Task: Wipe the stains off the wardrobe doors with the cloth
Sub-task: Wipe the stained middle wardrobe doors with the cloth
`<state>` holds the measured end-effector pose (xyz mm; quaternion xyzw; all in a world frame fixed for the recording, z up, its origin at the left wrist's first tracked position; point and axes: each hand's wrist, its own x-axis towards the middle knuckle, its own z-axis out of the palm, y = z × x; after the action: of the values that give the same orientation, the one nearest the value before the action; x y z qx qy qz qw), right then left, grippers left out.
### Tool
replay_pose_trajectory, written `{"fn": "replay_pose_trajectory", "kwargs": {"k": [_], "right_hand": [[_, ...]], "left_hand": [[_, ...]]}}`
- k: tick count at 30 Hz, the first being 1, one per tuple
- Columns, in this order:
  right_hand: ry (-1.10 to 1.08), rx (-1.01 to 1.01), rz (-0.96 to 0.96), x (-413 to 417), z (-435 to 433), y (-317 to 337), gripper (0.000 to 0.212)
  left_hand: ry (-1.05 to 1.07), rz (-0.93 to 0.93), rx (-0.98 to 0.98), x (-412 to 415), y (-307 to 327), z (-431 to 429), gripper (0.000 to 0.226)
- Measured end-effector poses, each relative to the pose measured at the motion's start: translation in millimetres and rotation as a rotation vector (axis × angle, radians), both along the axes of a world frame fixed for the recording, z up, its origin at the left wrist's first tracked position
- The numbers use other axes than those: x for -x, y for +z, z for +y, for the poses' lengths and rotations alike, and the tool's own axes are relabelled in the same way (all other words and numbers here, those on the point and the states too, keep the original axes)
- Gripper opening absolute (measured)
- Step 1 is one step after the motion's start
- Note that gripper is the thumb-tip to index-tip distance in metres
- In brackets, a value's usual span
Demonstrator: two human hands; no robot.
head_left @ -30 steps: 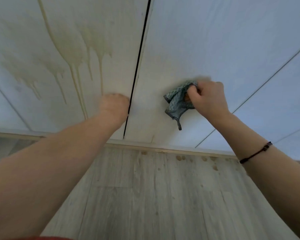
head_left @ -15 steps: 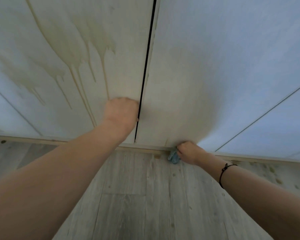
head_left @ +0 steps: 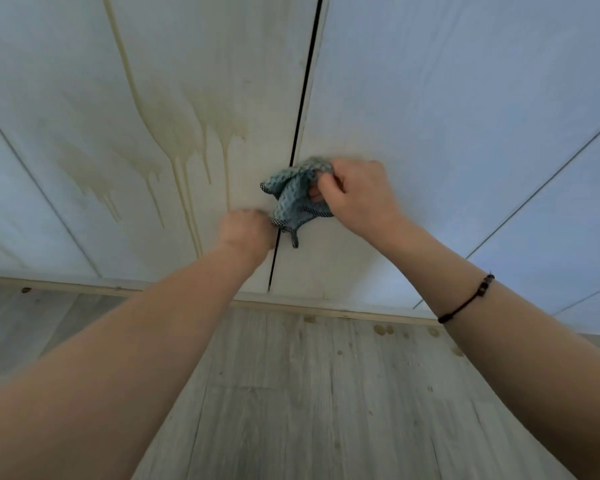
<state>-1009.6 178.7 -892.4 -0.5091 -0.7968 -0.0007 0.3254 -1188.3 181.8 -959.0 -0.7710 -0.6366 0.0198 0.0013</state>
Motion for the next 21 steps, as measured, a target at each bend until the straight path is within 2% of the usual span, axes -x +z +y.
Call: {"fn": "replay_pose_trajectory", "kwargs": {"k": [2, 5, 7, 9, 11, 17, 21], "right_hand": [[0.030, 0.076, -0.054, -2.4, -0.6, -23.1, 0.032], [0.082, 0.345, -0.349, -15.0, -4.1, -106.3, 0.026], [0.071, 0.562, -0.495, -35.4, -5.8, -171.4, 0.025], [0.020, 0.738, -0.585, -60.0, -8.1, -217.5, 0.027], [-0.002, 0.820, -0.645, -76.3, -8.0, -243.5, 0.029], [0.030, 0.762, -0.735, -67.8, -1.8, -249.9, 0.030], [0.119, 0.469, -0.482, -16.7, 2.0, -185.3, 0.029]], "left_hand": [[0.014, -0.004, -0.035, 3.3, -0.8, 1.5, 0.019], [-0.045, 0.059, -0.104, 6.6, -6.9, 6.8, 0.019], [-0.059, 0.052, -0.079, 5.5, -11.5, 9.4, 0.020], [-0.050, 0.017, -0.069, 3.2, -15.7, 12.6, 0.022], [-0.032, 0.015, -0.071, 3.3, -19.4, 15.4, 0.023], [-0.007, 0.032, -0.058, 1.0, -21.0, 15.4, 0.024], [0.015, 0.061, -0.037, 0.8, -18.1, 10.4, 0.018]]}}
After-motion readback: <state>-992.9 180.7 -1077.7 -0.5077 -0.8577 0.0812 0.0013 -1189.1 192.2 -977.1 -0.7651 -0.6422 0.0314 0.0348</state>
